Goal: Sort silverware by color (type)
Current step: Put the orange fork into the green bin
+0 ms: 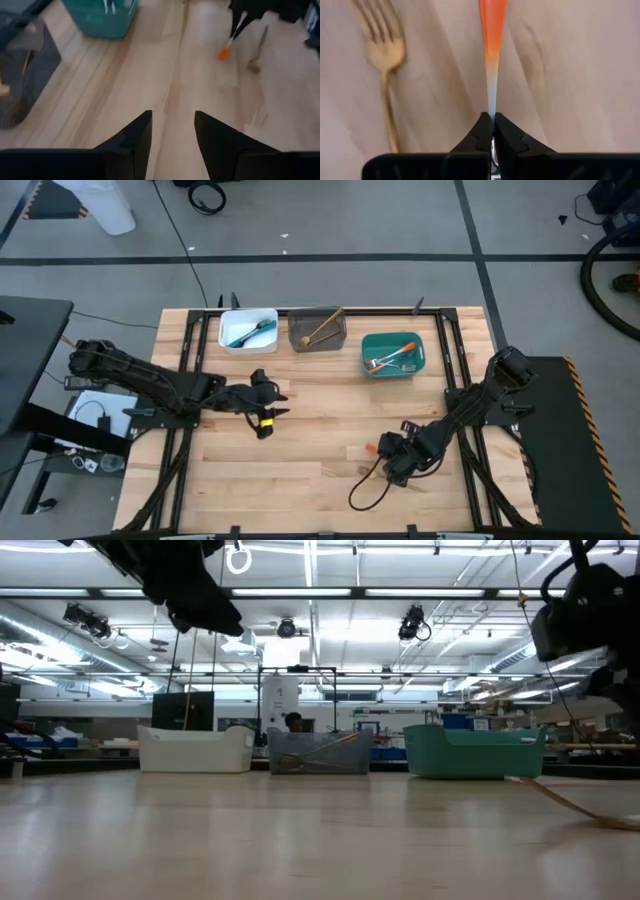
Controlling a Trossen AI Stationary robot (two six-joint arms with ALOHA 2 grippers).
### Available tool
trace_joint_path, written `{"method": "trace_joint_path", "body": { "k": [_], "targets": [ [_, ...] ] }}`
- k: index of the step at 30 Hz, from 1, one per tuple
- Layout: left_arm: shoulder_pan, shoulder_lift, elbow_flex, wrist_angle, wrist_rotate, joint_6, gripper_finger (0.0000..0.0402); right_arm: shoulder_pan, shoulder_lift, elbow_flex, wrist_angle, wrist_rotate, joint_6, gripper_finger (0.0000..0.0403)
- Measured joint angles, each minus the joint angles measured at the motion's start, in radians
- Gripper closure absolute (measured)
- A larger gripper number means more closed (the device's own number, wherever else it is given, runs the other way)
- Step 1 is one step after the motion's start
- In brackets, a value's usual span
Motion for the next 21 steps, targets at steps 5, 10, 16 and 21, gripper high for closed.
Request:
{"method": "trace_joint_path", "body": {
  "k": [5,10,16,21],
  "targets": [
    [0.000,-0.001,0.001,0.007,-0.029,0.006,0.0246,-0.011,-0.052,0.001,-0.079,0.052,-0.025,0.0393],
    [0.001,-0.001,0.001,0.026,-0.044,0.063,0.0246,-0.051,-0.097,0.001,-0.147,0.084,-0.093,0.0393],
    [0.001,-0.001,0.001,0.068,-0.060,0.102,0.0246,-0.111,-0.154,0.002,-0.223,0.124,-0.201,0.0393],
    [0.005,-0.002,0.001,0.073,-0.066,0.159,0.0246,-0.170,-0.204,0.002,-0.280,0.180,-0.295,0.0393]
  ]
}}
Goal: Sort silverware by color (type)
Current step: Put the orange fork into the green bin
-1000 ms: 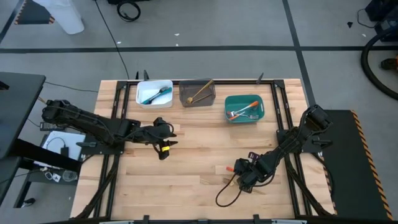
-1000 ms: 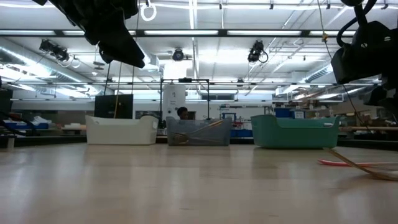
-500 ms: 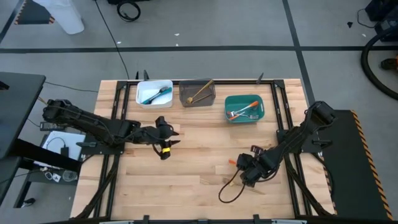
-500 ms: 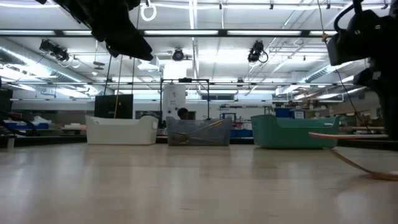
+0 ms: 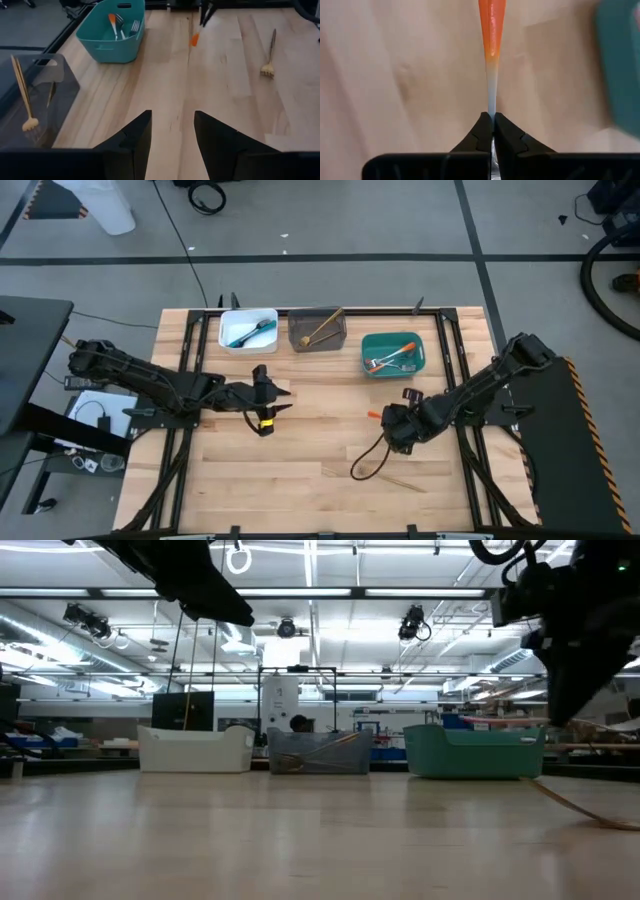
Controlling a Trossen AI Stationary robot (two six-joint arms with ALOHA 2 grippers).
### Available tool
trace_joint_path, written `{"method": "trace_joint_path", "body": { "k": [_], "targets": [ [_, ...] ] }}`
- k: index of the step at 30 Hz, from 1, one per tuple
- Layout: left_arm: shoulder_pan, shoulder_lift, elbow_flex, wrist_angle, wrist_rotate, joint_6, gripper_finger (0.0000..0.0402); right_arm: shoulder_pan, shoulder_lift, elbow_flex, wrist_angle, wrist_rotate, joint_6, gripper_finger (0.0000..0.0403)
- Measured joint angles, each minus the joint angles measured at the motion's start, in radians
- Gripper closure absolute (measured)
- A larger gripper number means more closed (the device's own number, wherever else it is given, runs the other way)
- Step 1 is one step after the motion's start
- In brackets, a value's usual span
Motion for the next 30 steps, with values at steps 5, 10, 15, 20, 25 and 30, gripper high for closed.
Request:
{"method": "trace_joint_path", "body": {
  "k": [5,10,15,20,25,30],
  "targets": [
    [0.017,0.000,0.000,-0.001,-0.002,0.020,0.0246,-0.052,-0.045,0.001,-0.044,0.075,-0.117,0.0393],
    [0.023,0.000,0.000,-0.024,-0.001,0.059,0.0246,-0.112,-0.089,0.001,-0.109,0.124,-0.224,0.0389],
    [0.025,0.000,0.000,-0.033,-0.002,0.102,0.0246,-0.177,-0.115,0.001,-0.156,0.173,-0.386,0.0388],
    [0.025,0.000,0.000,-0.043,-0.001,0.103,0.0246,-0.245,-0.117,0.001,-0.168,0.242,-0.578,0.0387],
    [0.025,0.000,0.000,-0.045,-0.001,0.103,0.0246,-0.316,-0.117,0.001,-0.166,0.246,-0.815,0.0387],
    [0.025,0.000,0.000,-0.045,0.000,0.103,0.0246,-0.385,-0.117,0.001,-0.163,0.246,-0.987,0.0387]
  ]
}}
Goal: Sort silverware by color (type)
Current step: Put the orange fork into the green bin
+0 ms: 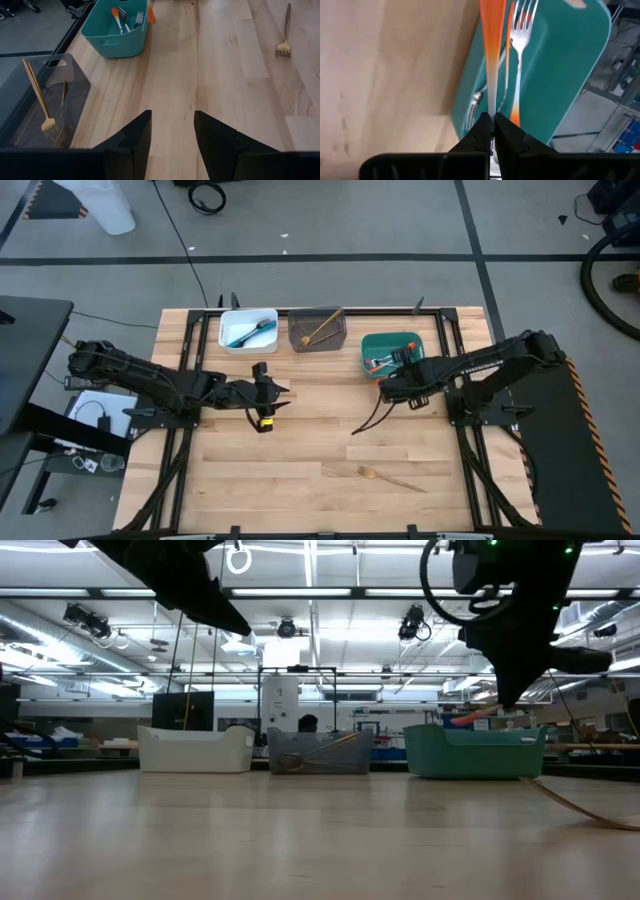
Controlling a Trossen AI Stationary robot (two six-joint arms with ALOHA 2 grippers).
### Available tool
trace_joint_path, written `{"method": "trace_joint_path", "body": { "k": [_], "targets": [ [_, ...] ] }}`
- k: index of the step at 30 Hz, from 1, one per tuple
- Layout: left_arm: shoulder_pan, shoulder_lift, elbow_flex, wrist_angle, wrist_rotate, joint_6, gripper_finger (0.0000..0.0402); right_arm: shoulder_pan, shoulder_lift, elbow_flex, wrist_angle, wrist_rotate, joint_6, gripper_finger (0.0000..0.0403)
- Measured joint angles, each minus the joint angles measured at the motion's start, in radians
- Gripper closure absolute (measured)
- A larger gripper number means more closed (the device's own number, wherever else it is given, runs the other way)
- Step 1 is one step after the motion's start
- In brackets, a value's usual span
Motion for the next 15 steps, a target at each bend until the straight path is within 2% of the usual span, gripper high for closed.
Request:
{"method": "trace_joint_path", "body": {
  "k": [5,10,15],
  "targets": [
    [-0.001,0.000,0.000,0.000,0.000,0.000,0.0246,-0.081,0.000,0.000,-0.003,0.000,-0.118,0.0386],
    [-0.001,0.000,0.000,0.000,0.001,0.000,0.0246,-0.159,0.001,0.000,-0.005,0.005,-0.318,0.0386],
    [-0.008,0.000,0.000,0.000,0.001,0.000,0.0246,-0.241,0.001,0.000,0.013,0.095,-0.368,0.0386]
  ]
}}
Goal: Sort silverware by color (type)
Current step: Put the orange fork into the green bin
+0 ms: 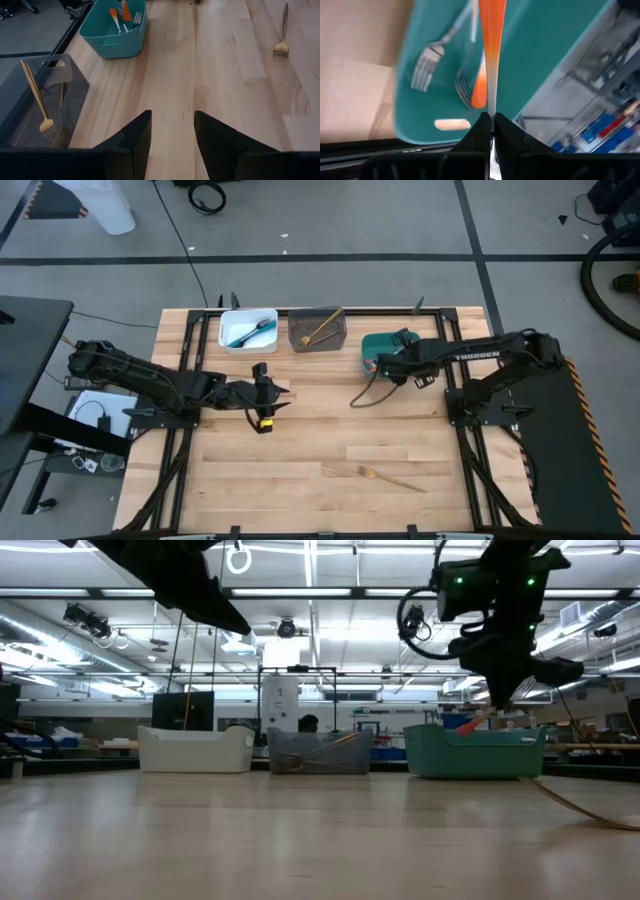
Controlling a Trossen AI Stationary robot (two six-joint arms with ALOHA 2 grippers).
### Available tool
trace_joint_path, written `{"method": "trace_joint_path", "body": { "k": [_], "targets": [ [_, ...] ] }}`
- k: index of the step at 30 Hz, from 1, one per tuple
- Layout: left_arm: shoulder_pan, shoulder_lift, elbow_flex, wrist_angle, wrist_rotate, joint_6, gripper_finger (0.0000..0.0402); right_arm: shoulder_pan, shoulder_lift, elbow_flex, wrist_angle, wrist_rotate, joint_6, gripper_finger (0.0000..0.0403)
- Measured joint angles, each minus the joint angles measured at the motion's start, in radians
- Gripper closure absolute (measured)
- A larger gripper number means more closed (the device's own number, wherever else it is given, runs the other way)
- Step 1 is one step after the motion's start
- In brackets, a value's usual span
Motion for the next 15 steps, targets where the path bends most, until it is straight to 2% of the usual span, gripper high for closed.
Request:
{"method": "trace_joint_path", "body": {
  "k": [15],
  "targets": [
    [0.000,0.000,0.000,-0.002,0.001,-0.021,0.0246,-0.174,0.001,0.000,0.271,-0.154,-0.228,0.0386]
  ]
}}
